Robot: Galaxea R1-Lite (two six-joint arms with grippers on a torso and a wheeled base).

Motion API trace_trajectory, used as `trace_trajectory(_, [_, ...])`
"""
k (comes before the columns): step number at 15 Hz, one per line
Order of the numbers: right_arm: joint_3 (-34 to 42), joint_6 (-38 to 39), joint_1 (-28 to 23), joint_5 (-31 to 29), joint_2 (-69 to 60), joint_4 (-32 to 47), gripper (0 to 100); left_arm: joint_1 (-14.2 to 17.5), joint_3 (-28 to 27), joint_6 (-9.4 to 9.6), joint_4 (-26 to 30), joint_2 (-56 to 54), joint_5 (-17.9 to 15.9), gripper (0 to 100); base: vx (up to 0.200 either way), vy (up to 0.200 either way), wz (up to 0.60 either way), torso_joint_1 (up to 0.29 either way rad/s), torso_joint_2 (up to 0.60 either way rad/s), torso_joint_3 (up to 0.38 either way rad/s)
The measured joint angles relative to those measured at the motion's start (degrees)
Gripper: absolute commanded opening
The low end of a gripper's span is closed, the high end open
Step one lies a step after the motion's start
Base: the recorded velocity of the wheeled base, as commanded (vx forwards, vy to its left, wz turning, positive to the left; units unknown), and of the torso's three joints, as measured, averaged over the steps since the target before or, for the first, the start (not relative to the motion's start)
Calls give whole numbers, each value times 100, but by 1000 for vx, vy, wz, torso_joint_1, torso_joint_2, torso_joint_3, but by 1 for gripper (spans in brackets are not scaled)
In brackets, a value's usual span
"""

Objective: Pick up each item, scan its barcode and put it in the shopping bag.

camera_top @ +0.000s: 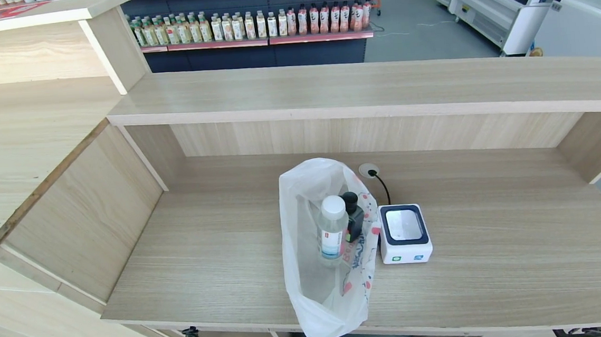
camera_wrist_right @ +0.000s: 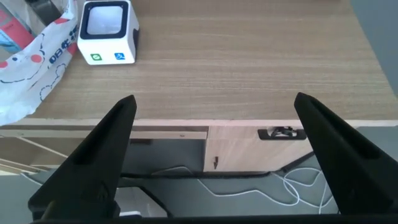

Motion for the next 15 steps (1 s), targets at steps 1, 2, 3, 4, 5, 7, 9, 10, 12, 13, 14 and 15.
trace_trajectory(1, [0, 0, 0, 0, -2, 0, 100, 0, 0, 5, 0, 0, 0, 100, 0, 0, 0, 0, 0, 0])
trace_trajectory(2, [0, 0, 0, 0, -2, 0, 100, 0, 0, 10, 0, 0, 0, 100, 0, -200, 0, 2, 2, 2])
trace_trajectory(3, [0, -2, 0, 0, -2, 2, 100, 0, 0, 12, 0, 0, 0, 100, 0, -200, 0, -2, -7, 7])
trace_trajectory(4, [0, -4, 0, 0, -2, 2, 100, 2, 0, 23, 0, 0, 0, 100, 0, -200, 0, 2, 7, -2])
trace_trajectory(5, [0, -4, 0, 0, -2, 2, 100, 0, 0, 23, 0, 0, 0, 100, 0, -200, 0, 2, 2, -2])
trace_trajectory(7, [0, -6, 4, 0, -2, 2, 100, 0, 0, 27, -2, 0, 0, 100, 0, -200, 0, 5, -2, 5])
trace_trajectory(9, [2, -13, 0, 0, 0, 5, 100, 2, 0, 35, 0, 0, 0, 100, 0, -200, 0, 0, 5, 0])
trace_trajectory(10, [0, -15, 9, 2, 0, 5, 100, 13, 0, 35, 0, 0, 0, 100, 0, -200, 0, -2, 2, 7])
trace_trajectory(12, [0, -11, 4, 0, -2, 5, 100, 2, 0, 35, 0, 0, 0, 100, 0, -200, 0, 2, 0, -2])
trace_trajectory(13, [0, -9, 4, 0, -2, 5, 100, 2, 0, 35, 0, 0, 0, 100, 0, -200, 0, -2, 2, 7])
trace_trajectory(14, [0, -6, 4, 0, -2, 5, 100, 2, 0, 35, 0, 0, 0, 100, 0, -200, 0, 2, -2, 2])
trace_trajectory(15, [0, -4, 4, 0, -2, 5, 100, 0, 0, 32, -2, 0, -2, 100, 0, 0, 0, 0, 0, 0])
